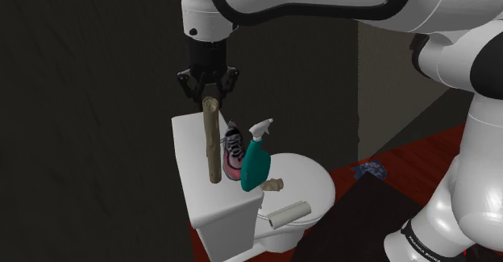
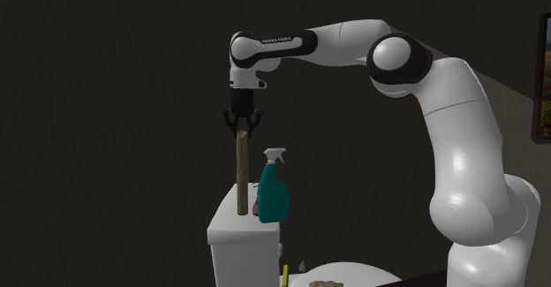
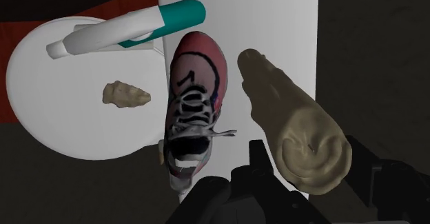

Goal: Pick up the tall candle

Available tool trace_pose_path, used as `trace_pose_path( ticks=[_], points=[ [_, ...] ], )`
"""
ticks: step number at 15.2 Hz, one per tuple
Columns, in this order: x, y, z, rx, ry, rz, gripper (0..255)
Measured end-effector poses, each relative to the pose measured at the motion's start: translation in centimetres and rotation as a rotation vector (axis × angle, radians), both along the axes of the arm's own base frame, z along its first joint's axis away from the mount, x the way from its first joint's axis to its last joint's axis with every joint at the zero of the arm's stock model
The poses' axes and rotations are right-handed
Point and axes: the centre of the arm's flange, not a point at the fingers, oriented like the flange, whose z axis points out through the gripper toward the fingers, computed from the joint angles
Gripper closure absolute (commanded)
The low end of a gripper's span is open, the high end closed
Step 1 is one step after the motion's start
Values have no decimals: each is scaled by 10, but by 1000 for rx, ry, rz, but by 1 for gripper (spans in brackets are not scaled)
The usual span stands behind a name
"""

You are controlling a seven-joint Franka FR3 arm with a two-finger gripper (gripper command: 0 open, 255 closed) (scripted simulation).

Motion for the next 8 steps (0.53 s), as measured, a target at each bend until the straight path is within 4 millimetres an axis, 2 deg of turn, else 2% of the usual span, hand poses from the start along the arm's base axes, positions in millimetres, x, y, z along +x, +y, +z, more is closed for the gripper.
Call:
trace_pose_path(
  ticks=[3,8],
  points=[
    [0,0,2,-1,1,0,255],
    [0,2,24,-1,2,0,255]
  ],
)
